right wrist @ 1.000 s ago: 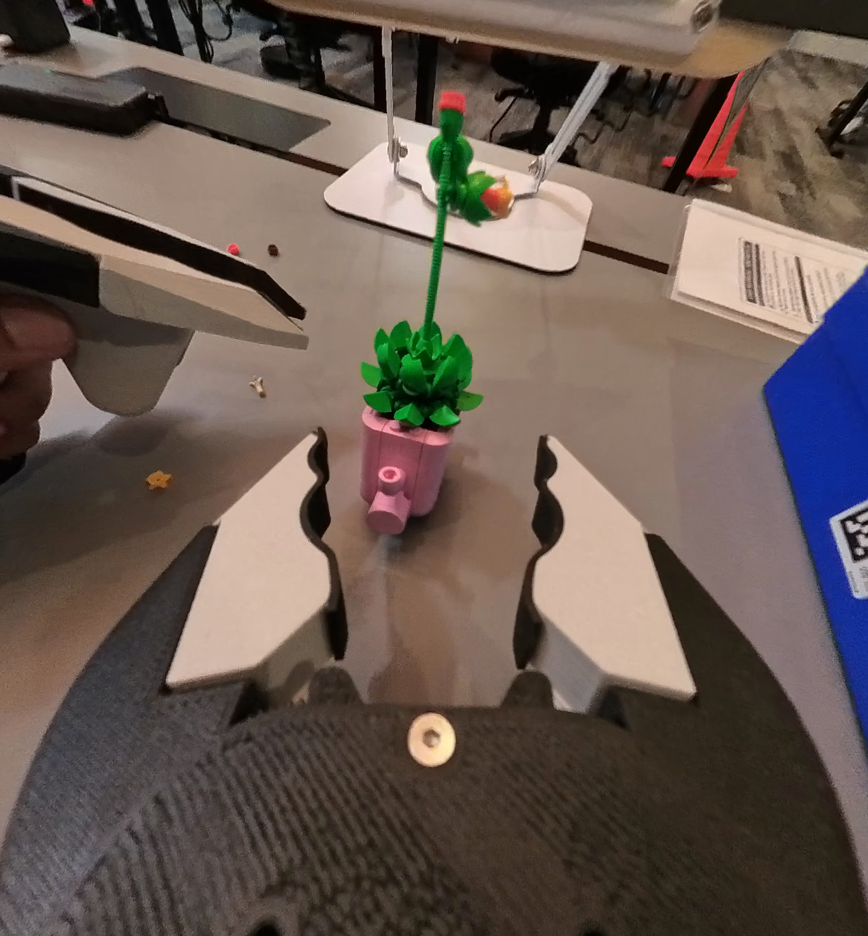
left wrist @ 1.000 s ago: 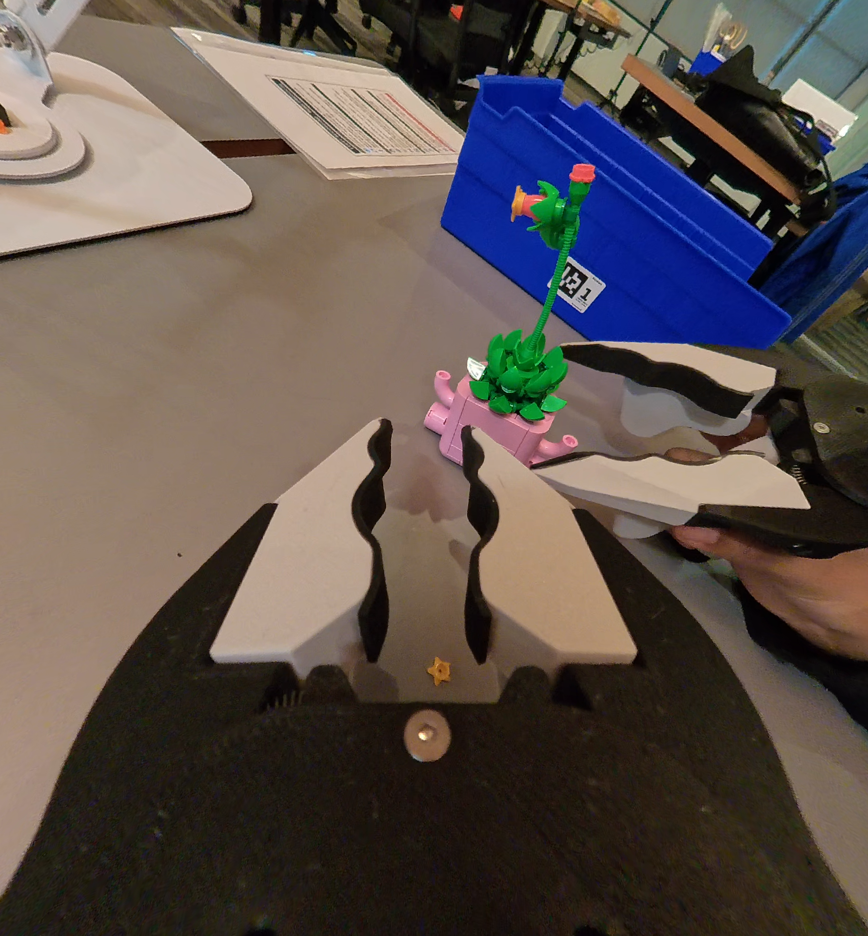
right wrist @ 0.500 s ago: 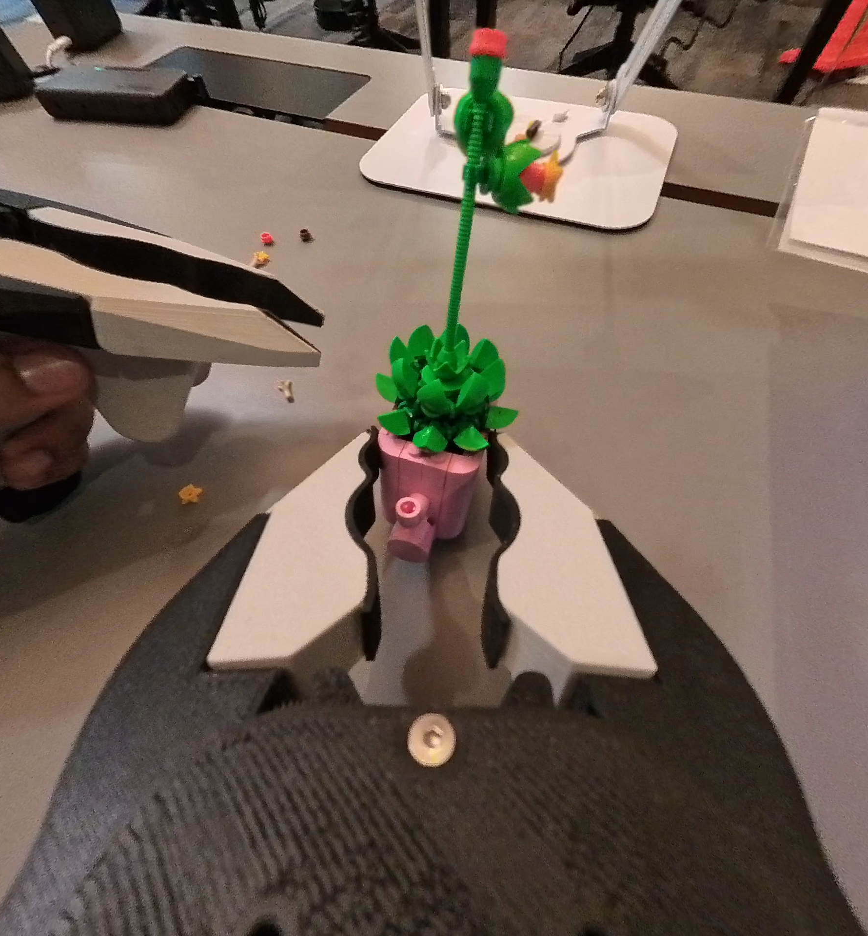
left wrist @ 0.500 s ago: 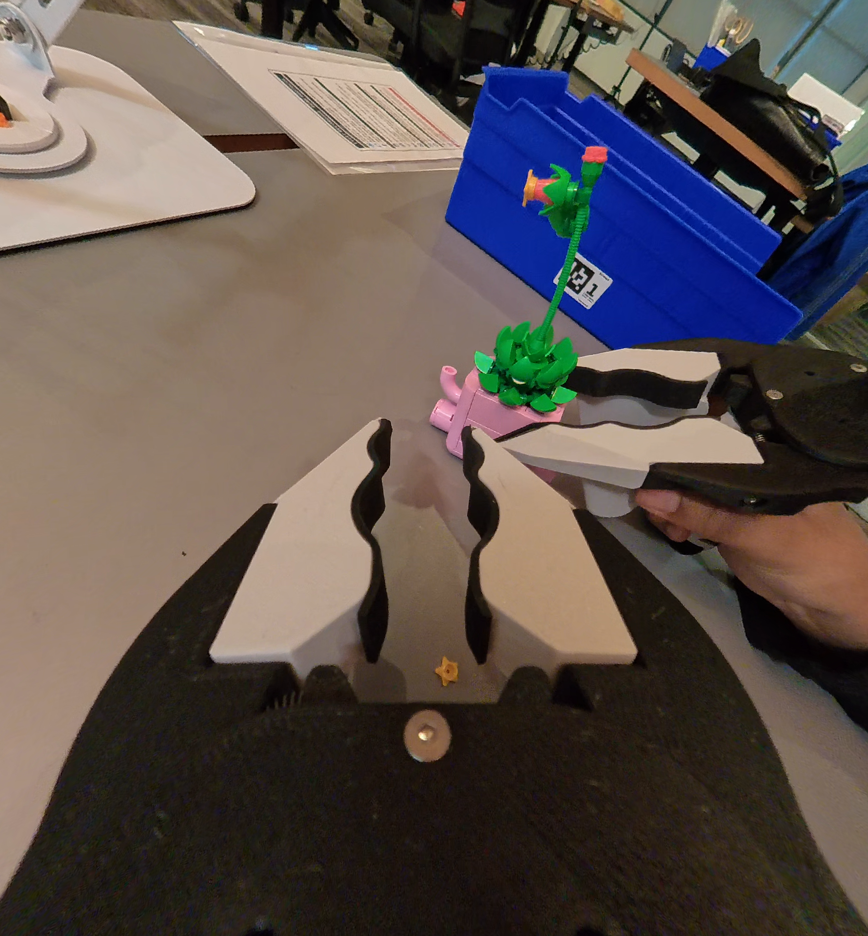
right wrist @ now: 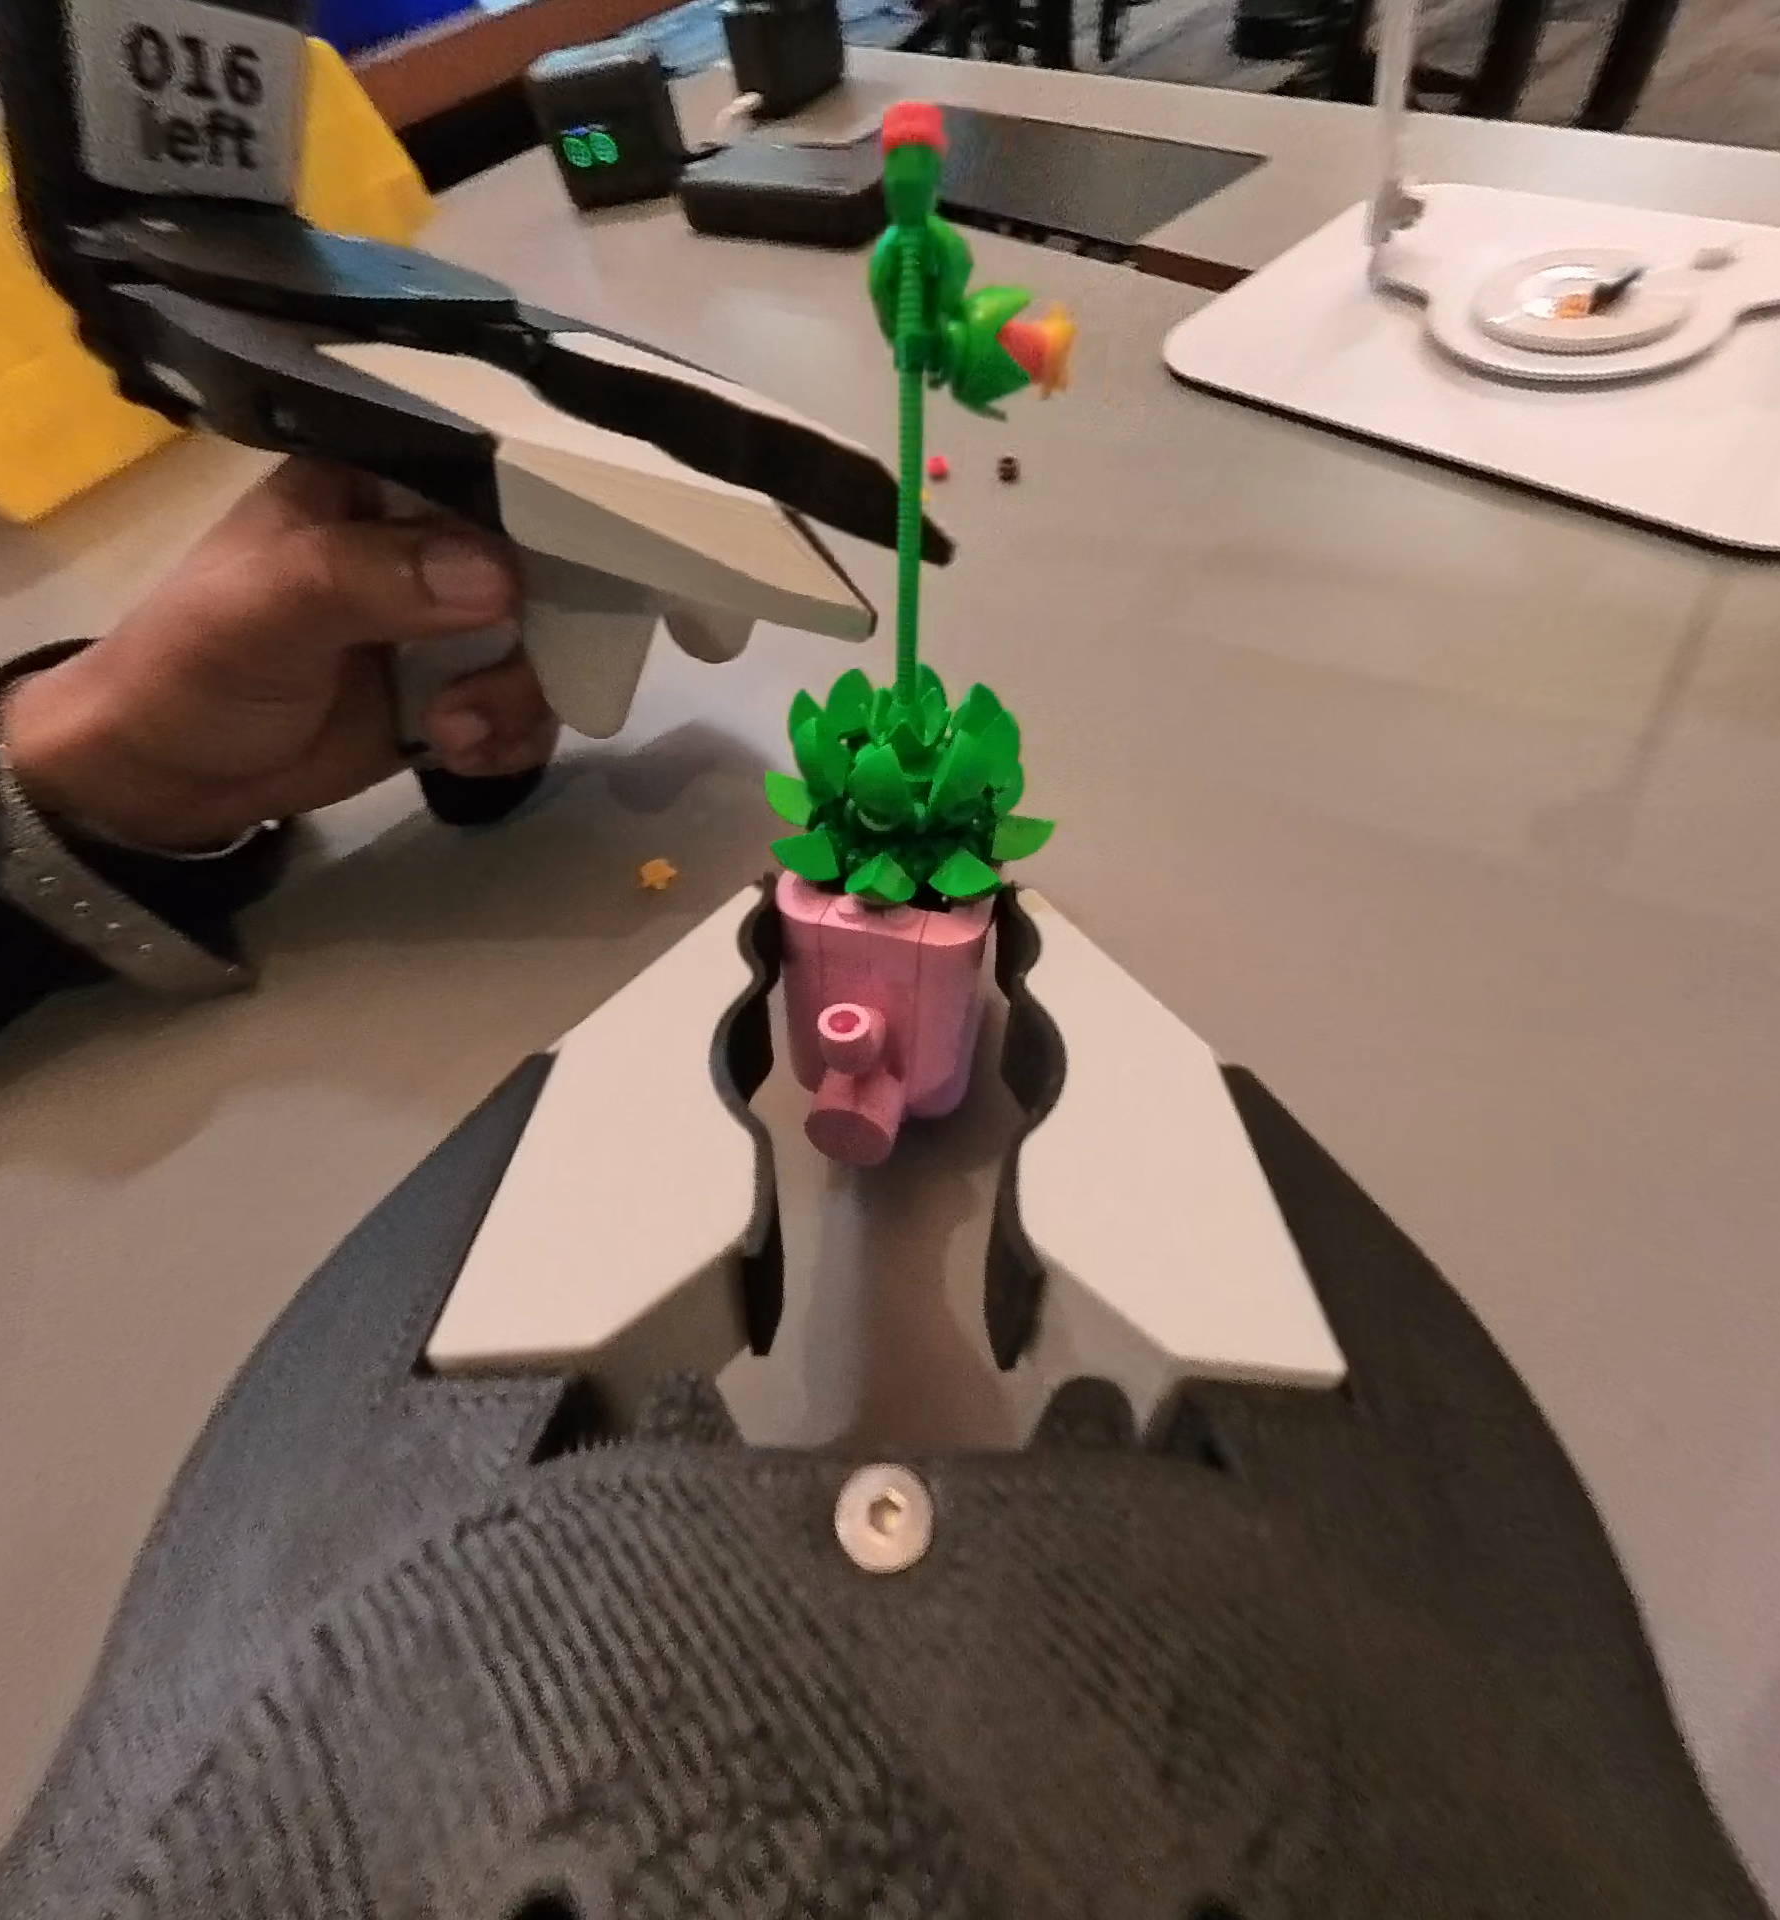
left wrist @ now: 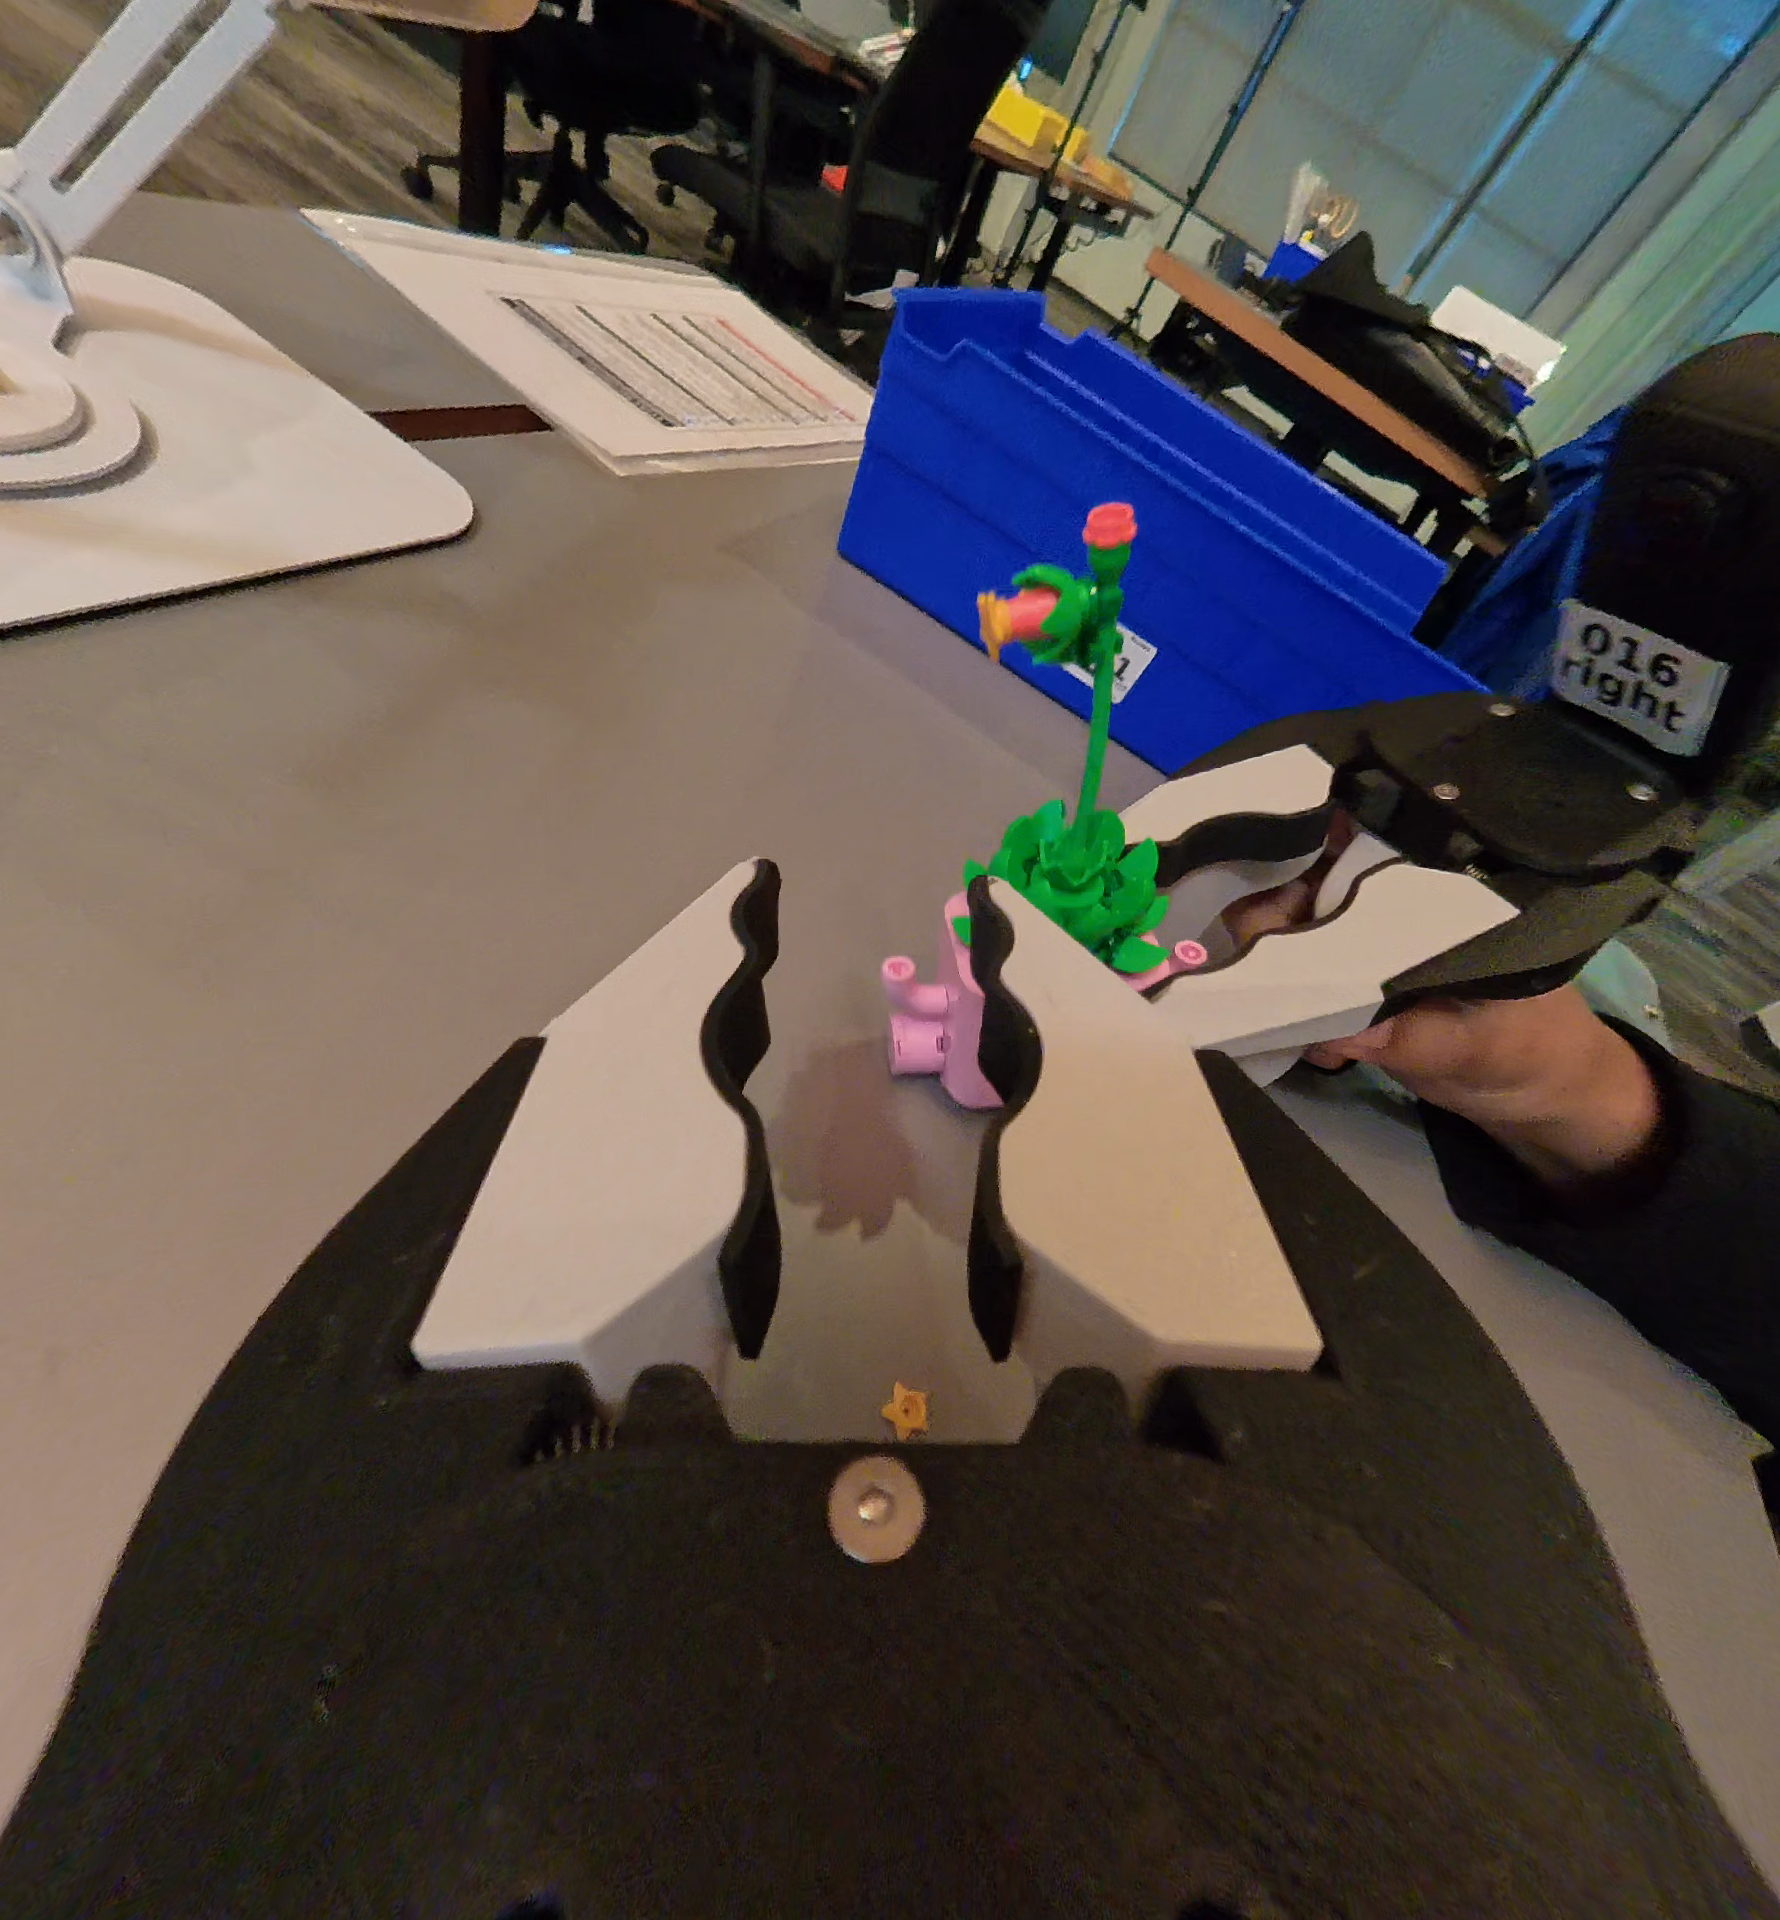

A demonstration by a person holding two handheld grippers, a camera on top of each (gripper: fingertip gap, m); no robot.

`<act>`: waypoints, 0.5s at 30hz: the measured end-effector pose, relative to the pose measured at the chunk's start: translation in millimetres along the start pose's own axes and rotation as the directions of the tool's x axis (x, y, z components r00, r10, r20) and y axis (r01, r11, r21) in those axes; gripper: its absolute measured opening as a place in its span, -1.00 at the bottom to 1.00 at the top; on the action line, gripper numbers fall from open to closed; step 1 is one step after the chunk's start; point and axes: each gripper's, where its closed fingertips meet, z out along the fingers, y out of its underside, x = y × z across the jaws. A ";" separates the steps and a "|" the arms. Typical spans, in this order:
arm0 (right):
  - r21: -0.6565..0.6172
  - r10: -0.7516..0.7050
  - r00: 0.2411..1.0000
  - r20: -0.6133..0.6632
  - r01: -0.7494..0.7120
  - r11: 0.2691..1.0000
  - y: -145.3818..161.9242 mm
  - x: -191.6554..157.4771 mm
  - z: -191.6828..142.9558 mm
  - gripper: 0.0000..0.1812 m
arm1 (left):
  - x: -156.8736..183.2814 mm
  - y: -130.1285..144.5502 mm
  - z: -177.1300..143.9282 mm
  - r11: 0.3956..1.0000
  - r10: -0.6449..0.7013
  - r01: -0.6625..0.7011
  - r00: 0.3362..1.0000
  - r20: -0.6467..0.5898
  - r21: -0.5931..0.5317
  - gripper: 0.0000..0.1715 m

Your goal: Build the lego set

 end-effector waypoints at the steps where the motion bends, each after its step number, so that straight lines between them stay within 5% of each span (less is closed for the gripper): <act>1: 0.008 -0.005 1.000 0.028 0.005 1.000 -1.0 -2.8 -1.1 -0.56 | 2.2 -1.8 -0.4 1.000 0.000 0.000 1.000 -0.016 0.012 -0.58; 10: 0.103 -0.098 0.974 0.206 0.078 0.992 -8.6 -32.5 -17.2 -0.56 | 12.5 -26.2 -17.1 0.983 -0.057 0.087 0.982 -0.181 0.163 -0.55; 15: 0.164 -0.084 0.946 0.313 0.033 0.986 -15.3 -49.1 -26.8 -0.56 | 46.7 -30.1 -25.2 0.978 -0.073 0.151 0.894 -0.443 0.143 -0.55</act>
